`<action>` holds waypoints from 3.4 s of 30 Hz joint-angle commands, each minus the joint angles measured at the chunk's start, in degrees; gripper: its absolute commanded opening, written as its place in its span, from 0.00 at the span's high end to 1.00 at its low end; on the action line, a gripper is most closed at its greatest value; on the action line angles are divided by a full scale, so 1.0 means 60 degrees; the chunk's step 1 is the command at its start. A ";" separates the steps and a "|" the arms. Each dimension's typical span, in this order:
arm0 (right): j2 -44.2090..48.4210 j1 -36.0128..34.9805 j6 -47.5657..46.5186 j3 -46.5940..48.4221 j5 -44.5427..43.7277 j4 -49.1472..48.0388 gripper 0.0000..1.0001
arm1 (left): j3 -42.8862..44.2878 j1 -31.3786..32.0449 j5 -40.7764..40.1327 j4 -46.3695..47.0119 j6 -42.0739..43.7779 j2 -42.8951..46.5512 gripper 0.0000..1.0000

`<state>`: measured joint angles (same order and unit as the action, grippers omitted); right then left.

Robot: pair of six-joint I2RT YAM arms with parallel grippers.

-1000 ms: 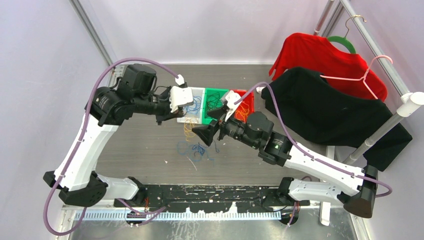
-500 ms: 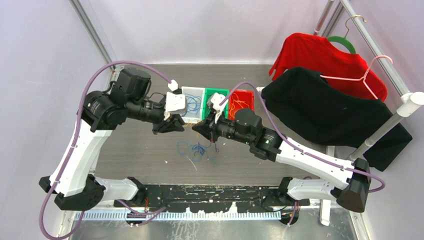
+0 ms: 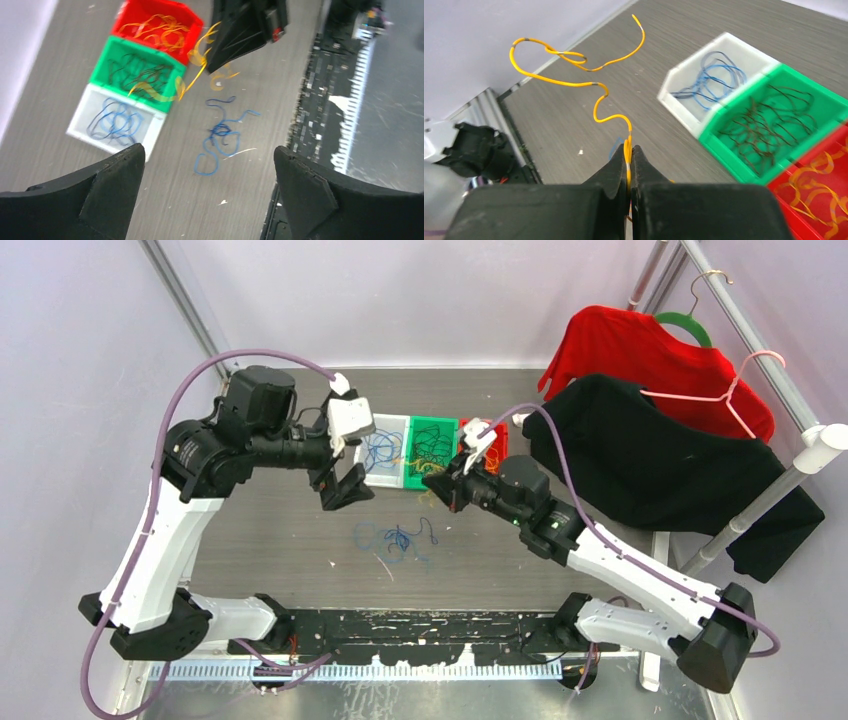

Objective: Untangle the cables
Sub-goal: Place the cable in the bin, then untie the cable.

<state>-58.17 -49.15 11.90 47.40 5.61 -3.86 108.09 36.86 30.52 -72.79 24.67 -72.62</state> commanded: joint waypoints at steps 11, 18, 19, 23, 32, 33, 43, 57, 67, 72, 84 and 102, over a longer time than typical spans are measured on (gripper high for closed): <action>-0.1787 0.2954 0.1576 0.1685 -0.4175 0.3411 0.88 | -0.0407 -0.1425 -0.2662 0.0363 -0.1040 -0.0808 0.00; -0.3905 0.3696 0.1492 0.2508 -0.5209 0.3144 0.83 | -0.1024 -0.1565 -0.2751 0.0425 -0.0962 -0.0534 0.00; -0.4161 0.3707 0.1434 0.2626 -0.5188 0.3041 0.82 | -0.1049 -0.1576 -0.2796 0.0422 -0.0994 -0.0514 0.00; -0.4908 0.3714 0.1456 0.2981 -0.5169 0.2705 0.73 | -0.1071 -0.1610 -0.3065 0.0450 -0.0974 -0.0452 0.00; -0.4943 0.3888 0.1420 0.3158 -0.5140 0.2208 0.39 | -0.1284 -0.1727 -0.2847 0.0494 -0.0932 -0.0273 0.00; -0.4906 0.3885 0.1361 0.3191 -0.5054 0.2217 0.36 | -0.1285 -0.1752 -0.2802 0.0469 -0.0943 -0.0295 0.00; -0.3354 0.3262 0.1567 0.2492 -0.3587 0.2860 0.21 | -0.3022 -0.2174 -0.1503 0.0704 -0.0248 -0.0483 0.00; -0.0531 0.3196 0.2083 -0.0012 -0.3634 0.1737 0.00 | -0.6623 -0.1764 -0.1076 0.3237 0.1409 -0.2976 0.24; 0.0112 0.3196 0.2539 -0.0539 -0.2301 0.1412 0.09 | -0.7388 -0.1764 -0.0550 0.5124 0.1509 -0.3924 0.49; -0.0151 0.3196 0.2710 -0.0484 -0.1799 0.1562 0.08 | -0.7260 -0.1720 -0.0423 0.4970 0.1385 -0.4233 0.77; -0.0921 0.0800 0.1211 -0.0399 -0.0320 -0.0063 0.08 | -0.2337 -0.1758 -0.1405 -0.0184 0.1090 -0.2279 1.00; -0.4522 -0.1400 -0.0298 0.1410 -0.0372 -0.3557 0.07 | 0.4642 -0.1550 -0.0528 -0.2144 -0.0182 -0.2631 1.00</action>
<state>-81.84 -55.90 12.67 51.48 4.14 -18.55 130.98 27.11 25.56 -85.01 25.63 -88.27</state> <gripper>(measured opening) 0.928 0.010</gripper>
